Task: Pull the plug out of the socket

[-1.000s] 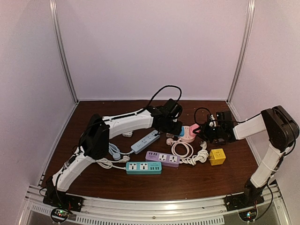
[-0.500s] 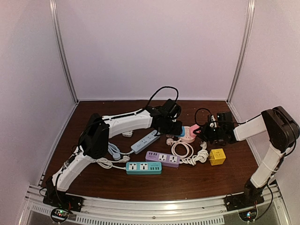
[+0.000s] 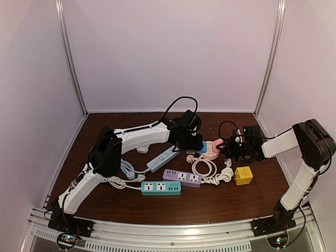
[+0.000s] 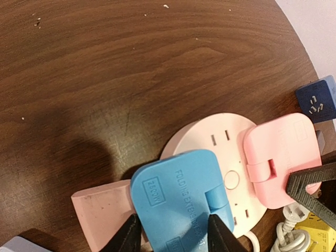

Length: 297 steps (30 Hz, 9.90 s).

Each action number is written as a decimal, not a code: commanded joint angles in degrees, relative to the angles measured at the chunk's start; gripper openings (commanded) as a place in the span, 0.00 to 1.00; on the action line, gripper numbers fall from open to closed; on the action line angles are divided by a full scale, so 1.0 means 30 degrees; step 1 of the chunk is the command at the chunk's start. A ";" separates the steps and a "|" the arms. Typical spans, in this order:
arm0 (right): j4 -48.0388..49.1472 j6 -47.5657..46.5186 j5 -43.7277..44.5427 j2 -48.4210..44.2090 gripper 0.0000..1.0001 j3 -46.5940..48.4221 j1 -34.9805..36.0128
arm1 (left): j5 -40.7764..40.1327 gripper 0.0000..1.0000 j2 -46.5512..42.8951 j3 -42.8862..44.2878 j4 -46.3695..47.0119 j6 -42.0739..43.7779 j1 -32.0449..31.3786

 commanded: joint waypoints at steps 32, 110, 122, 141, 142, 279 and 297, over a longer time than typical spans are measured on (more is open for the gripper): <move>0.4160 0.2222 -0.3676 -0.0367 0.02 0.0504 0.0291 | 0.0552 0.43 0.1257 0.0296 -0.1116 0.0269 -0.0325; -1.9193 -1.1164 1.7512 0.5166 0.32 1.3117 0.0766 | 0.6214 0.69 -0.5893 -0.8404 0.6515 -0.2161 0.1052; -1.9063 -1.0977 1.5591 0.4433 0.44 1.3026 0.1371 | 0.5679 0.70 -0.4047 -0.7459 0.6956 -0.3528 0.1081; -1.5754 -0.9418 0.8776 0.1406 0.52 0.9075 0.1573 | 0.5670 0.73 -0.0920 -0.4948 0.8785 -0.6026 0.1140; -1.5555 -0.9388 0.8490 0.1415 0.52 0.8933 0.1562 | 0.5642 0.73 -0.0784 -0.4883 0.8980 -0.6227 0.1140; -1.1249 -0.7095 0.2921 0.2835 0.08 0.7214 0.1678 | 0.7799 0.00 -0.5024 -1.2417 2.0878 -1.1158 0.1260; -1.2056 -0.7128 0.2682 -0.0945 0.26 0.9225 0.2381 | 0.4525 0.00 -1.0559 -1.5035 1.1247 -0.3933 0.2688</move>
